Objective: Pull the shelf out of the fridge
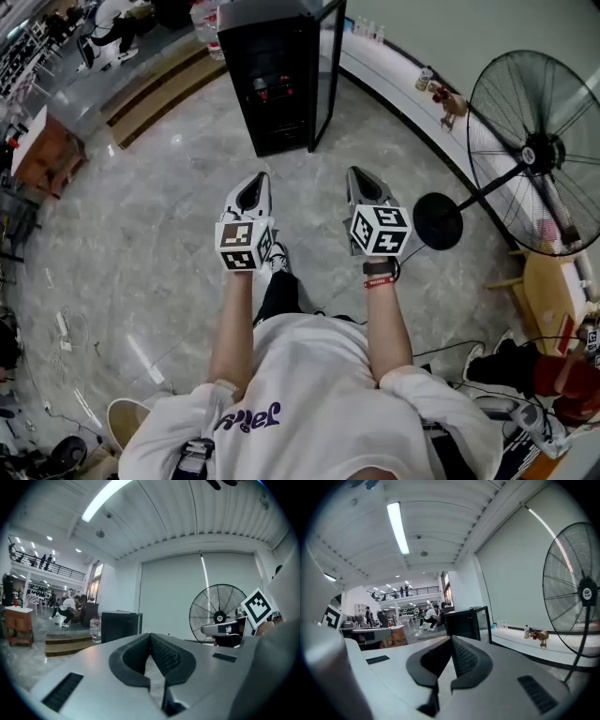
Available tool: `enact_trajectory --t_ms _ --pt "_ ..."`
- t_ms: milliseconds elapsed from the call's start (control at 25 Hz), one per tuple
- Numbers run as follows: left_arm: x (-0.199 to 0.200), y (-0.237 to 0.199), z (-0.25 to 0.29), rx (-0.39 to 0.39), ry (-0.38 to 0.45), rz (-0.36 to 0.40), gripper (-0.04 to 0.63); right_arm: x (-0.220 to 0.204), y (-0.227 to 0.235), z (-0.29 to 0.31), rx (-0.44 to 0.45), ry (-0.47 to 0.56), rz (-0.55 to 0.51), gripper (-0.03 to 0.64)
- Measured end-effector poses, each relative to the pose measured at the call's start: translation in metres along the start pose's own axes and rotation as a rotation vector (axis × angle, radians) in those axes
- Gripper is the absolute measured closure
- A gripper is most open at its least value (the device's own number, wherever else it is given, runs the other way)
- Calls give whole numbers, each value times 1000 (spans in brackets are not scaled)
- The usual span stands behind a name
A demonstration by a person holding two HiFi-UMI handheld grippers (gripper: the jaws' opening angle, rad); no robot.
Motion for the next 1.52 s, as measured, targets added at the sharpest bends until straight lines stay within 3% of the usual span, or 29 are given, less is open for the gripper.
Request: enact_trajectory --t_ms 320,640,960,1240,1520 --pt "19 -82 96 -6 31 -103 577 20 -15 140 107 -81 9 601" --pt "34 -158 183 -42 -5 -86 577 54 -24 262 105 -59 -4 601" --pt "42 -236 246 -93 -3 -75 577 57 -52 369 102 -74 6 601" --pt "37 -278 289 -123 -12 -87 577 53 -56 423 66 -97 10 601" --pt "25 -306 311 -97 -5 -69 577 33 -58 458 51 -149 19 601"
Point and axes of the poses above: the fingertips, and each gripper's own axes: z forward along the fingers, y to its right, x out of its top, the point moved 1 cm from there along -z, backward along the fingers, and after that the axes turned 1 degree about y, right-handed, at the moved point
